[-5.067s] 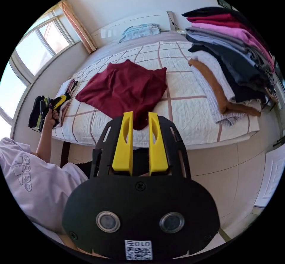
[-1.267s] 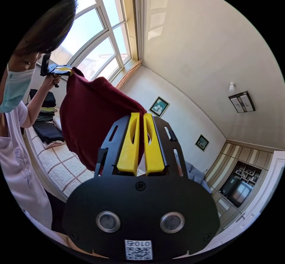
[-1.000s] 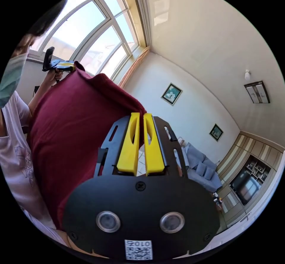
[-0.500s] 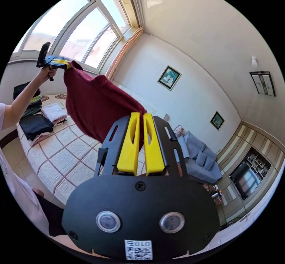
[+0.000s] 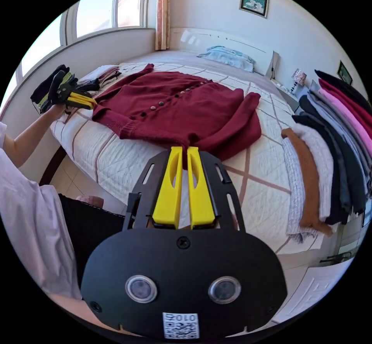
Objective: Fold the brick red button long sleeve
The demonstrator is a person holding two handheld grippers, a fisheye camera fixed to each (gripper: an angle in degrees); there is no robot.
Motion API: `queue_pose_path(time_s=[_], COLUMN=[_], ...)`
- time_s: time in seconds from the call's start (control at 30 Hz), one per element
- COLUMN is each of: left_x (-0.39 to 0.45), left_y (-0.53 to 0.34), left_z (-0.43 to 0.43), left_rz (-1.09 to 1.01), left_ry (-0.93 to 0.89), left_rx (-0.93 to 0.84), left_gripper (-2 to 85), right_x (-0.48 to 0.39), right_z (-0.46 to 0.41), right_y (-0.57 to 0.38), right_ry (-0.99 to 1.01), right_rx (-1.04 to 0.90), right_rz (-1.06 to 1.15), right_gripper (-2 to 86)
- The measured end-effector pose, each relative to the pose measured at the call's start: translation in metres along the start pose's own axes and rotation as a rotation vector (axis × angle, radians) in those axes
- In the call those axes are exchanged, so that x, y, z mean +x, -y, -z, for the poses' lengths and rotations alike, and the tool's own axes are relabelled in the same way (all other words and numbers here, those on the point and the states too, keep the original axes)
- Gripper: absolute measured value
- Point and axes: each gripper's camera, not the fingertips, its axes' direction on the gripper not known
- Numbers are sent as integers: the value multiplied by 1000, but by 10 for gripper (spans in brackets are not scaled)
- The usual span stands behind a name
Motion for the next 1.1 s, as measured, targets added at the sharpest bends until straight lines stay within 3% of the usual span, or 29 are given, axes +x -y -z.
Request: queue_pose_path(time_s=[0.27,0.47,0.6,0.97,1.1], left_x=[25,62,66,87,62], left_y=[17,6,6,-19,-36], left_z=[44,-5,-3,-12,21], left_rz=[-11,15,28,-14,114], left_ry=[35,-23,2,-40,-134], left_rx=[78,13,45,27,136], left_gripper=[1,0,1,32,37], right_x=[15,21,22,11,4], right_z=[25,-16,-9,-12,17], right_y=[-8,-50,-59,-91,-100], right_ry=[-65,23,14,37,110], right_rx=[46,-49,3,-81,-61], right_rz=[35,-4,-29,21,36], right_gripper=[39,38,37,31,17])
